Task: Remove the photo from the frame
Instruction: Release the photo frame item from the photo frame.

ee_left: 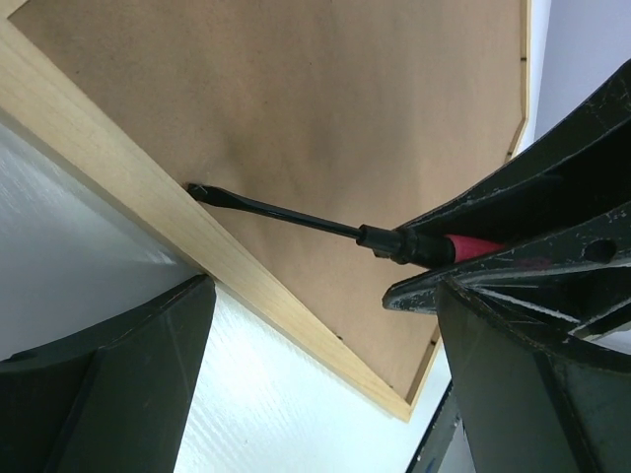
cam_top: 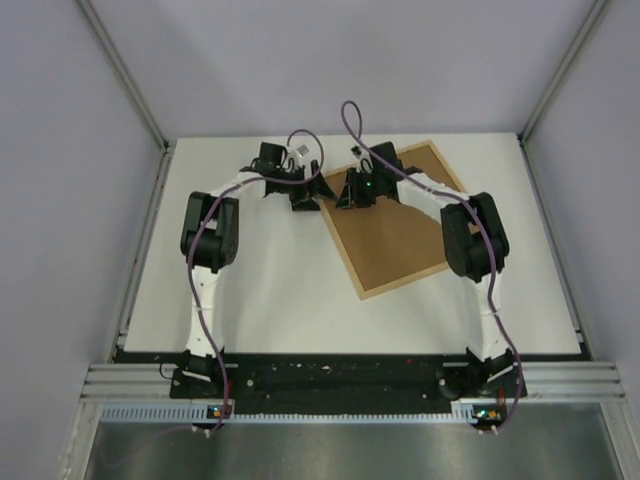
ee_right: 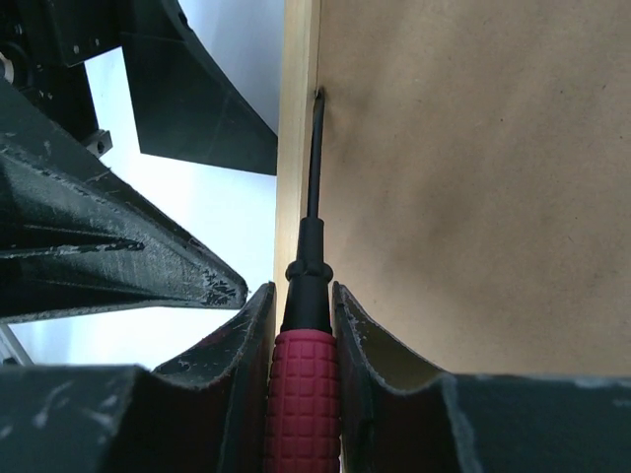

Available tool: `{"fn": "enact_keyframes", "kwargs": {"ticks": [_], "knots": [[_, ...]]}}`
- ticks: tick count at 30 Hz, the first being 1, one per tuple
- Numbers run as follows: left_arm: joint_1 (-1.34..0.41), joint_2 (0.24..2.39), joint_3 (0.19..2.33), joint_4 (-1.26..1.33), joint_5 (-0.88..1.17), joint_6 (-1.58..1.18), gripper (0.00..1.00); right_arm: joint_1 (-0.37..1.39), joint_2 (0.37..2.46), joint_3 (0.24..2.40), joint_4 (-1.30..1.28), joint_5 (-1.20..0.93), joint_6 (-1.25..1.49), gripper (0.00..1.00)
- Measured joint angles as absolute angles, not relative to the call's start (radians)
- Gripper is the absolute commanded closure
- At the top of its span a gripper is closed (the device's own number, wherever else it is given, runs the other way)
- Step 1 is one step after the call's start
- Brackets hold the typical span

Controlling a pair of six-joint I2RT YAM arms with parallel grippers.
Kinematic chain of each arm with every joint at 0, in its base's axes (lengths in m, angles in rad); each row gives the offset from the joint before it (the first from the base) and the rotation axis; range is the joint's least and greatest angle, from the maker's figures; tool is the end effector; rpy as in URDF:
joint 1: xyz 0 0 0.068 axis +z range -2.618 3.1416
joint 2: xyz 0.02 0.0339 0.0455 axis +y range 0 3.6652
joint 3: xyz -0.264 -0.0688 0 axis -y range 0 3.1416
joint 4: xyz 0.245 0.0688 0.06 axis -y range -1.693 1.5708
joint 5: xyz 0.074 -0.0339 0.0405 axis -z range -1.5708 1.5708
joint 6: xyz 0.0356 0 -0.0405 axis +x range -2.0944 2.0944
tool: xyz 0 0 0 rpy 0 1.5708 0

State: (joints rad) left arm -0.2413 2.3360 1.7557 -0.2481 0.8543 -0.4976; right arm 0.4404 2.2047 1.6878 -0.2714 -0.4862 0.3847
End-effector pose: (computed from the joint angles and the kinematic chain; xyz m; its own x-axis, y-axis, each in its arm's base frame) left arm 0.4854 -0.1471 0.1480 -0.9399 -0.0915 -0.3288 0.2314 0.5374 -0.8110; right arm 0.4392 0.2254 0.1825 -0.8479 -0.0328 -0.5292 -0.3848 0.7246 0.5717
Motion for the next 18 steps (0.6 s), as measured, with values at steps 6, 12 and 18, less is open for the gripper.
{"fn": "enact_keyframes", "kwargs": {"ticks": [6, 12, 18], "knots": [[-0.255, 2.305, 1.755, -0.378, 0.802, -0.451, 0.02, 0.416, 2.121, 1.571, -0.253, -0.528, 0.356, 1.00], [-0.270, 2.273, 1.763, -0.467, 0.651, -0.417, 0.02, 0.338, 1.975, 1.439, -0.225, -0.655, 0.314, 1.00], [-0.269, 2.289, 1.843, -0.554, 0.498, -0.406, 0.02, 0.305, 1.848, 1.329, -0.209, -0.701, 0.267, 1.00]]}}
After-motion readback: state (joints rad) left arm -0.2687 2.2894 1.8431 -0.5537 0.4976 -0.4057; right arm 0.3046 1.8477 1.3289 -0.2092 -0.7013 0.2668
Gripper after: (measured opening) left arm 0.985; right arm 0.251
